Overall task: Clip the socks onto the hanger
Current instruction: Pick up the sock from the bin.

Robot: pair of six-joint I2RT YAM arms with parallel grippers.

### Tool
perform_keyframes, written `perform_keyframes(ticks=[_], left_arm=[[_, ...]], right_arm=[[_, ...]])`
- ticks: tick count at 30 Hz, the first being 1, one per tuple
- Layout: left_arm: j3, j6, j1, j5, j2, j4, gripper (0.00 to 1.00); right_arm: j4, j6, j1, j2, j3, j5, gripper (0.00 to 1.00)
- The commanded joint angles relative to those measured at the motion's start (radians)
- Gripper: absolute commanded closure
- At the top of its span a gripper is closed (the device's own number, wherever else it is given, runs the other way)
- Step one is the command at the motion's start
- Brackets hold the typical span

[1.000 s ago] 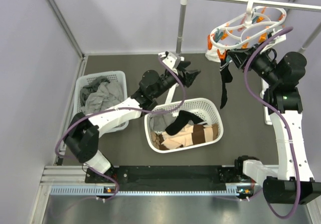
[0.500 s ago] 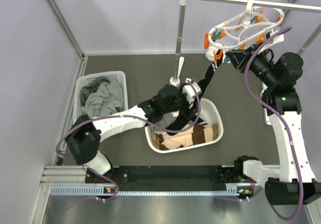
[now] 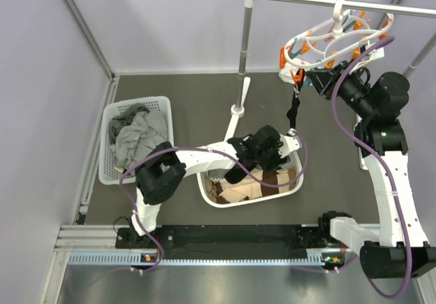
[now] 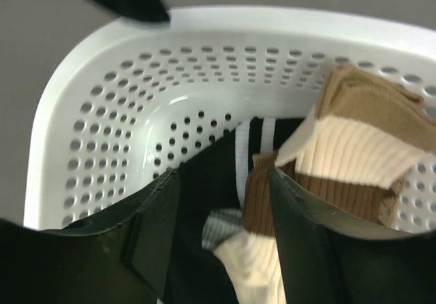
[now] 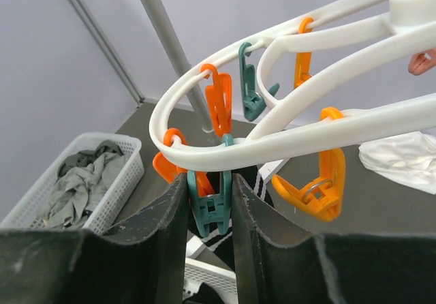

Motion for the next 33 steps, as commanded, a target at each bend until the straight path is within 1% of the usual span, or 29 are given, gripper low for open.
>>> perform_keyframes(ticks=[1,2,5,8,9,11,15,16,17,18,19,23,26,27,30,33], left_arm=[[0.094,0.045,-0.001,-0.022,0.09,-0.032,0.44],[0.112,0.043,-0.003,-0.022,0.105,-0.049,0.48],[0.138,0.039,-0.003,-0.049,0.165,-0.062,0.53],[0.157,0.029,-0.003,-0.066,0.211,-0.075,0.55],[0.161,0.016,-0.003,-0.1,0.233,-0.091,0.56],[0.171,0.008,-0.001,-0.103,0.248,-0.107,0.56],[0.172,-0.007,-0.003,-0.085,0.259,-0.15,0.71],[0.171,-0.012,-0.003,-0.083,0.253,-0.158,0.82],[0.163,-0.018,-0.003,-0.085,0.245,-0.16,0.9],[0.157,-0.021,-0.003,-0.088,0.224,-0.161,0.96],[0.151,-0.026,-0.003,-0.092,0.212,-0.16,1.0],[0.108,-0.064,-0.001,-0.12,0.11,-0.12,1.0],[0.063,-0.104,0.002,-0.134,0.002,-0.076,1.0],[0.049,-0.115,0.008,-0.138,-0.053,-0.033,1.0],[-0.003,-0.155,0.015,-0.143,-0.147,0.041,1.0],[-0.035,-0.188,0.023,-0.158,-0.216,0.098,1.0]], right_arm=[[-0.006,0.017,0.015,-0.014,-0.02,-0.029,0.99],[-0.009,0.011,0.015,-0.014,-0.018,-0.029,0.99],[-0.013,0.006,0.015,-0.017,-0.018,-0.029,0.99],[-0.013,0.005,0.015,-0.017,-0.023,-0.031,0.99],[-0.012,0.005,0.015,-0.017,-0.028,-0.032,0.99],[-0.012,0.005,0.015,-0.017,-0.028,-0.034,0.99],[-0.013,0.001,0.015,-0.017,-0.023,-0.034,0.99],[-0.013,0.001,0.015,-0.016,-0.021,-0.033,0.99],[-0.013,-0.002,0.015,-0.016,-0.02,-0.032,0.99],[-0.013,0.0,0.015,-0.016,-0.021,-0.032,0.99],[-0.012,0.0,0.015,-0.014,-0.02,-0.036,0.99],[-0.015,0.0,0.015,-0.011,-0.018,-0.037,0.99],[-0.021,-0.005,0.015,-0.014,-0.014,-0.032,0.99],[-0.021,-0.006,0.015,-0.014,-0.011,-0.029,0.99],[-0.03,-0.012,0.015,-0.014,-0.005,-0.028,0.99],[-0.032,-0.011,0.015,-0.016,0.0,-0.028,0.99]])
